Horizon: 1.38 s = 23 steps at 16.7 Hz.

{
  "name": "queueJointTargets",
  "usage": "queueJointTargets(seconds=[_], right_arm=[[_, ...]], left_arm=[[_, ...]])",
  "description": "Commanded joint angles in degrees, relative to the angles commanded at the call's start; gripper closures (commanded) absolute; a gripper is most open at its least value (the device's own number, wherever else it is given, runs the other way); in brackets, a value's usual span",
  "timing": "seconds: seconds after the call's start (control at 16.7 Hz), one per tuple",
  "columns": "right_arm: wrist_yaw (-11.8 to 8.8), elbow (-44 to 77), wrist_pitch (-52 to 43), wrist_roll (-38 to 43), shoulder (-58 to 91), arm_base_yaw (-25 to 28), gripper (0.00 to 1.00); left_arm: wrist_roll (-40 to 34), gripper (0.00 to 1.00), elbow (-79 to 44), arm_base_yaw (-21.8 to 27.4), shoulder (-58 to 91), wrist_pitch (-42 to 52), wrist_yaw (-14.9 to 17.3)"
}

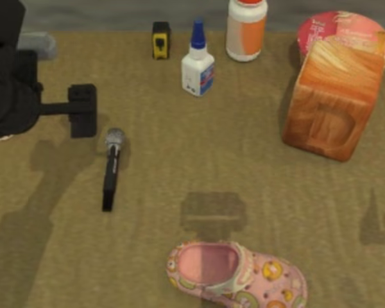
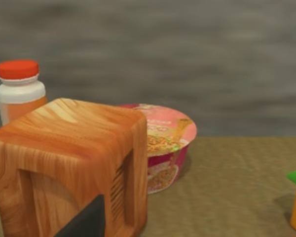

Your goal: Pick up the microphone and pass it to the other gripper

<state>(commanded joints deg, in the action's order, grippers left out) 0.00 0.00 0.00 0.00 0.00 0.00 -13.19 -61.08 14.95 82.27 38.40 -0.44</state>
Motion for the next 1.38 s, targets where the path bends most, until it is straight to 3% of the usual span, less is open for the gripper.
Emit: queueJointTargets(seconds=[0.36,0.66,1.02,1.38], right_arm=[[0.0,0.0,0.0,0.0,0.0,0.0,0.0],[0.0,0.0,0.0,0.0,0.0,0.0,0.0],[0.0,0.0,0.0,0.0,0.0,0.0,0.0],[0.0,0.0,0.0,0.0,0.0,0.0,0.0]], left_arm=[[-4.3,0.0,-18.3,4.4,25.7,12.5,-0.3],[-5.5,0.0,-23.1,5.6,32.5,16.8,-0.7],[-5.4,0.0,-22.5,5.4,33.0,15.8,-0.7],[-5.1,0.0,-17.2,5.3,40.8,2.1,-0.6]])
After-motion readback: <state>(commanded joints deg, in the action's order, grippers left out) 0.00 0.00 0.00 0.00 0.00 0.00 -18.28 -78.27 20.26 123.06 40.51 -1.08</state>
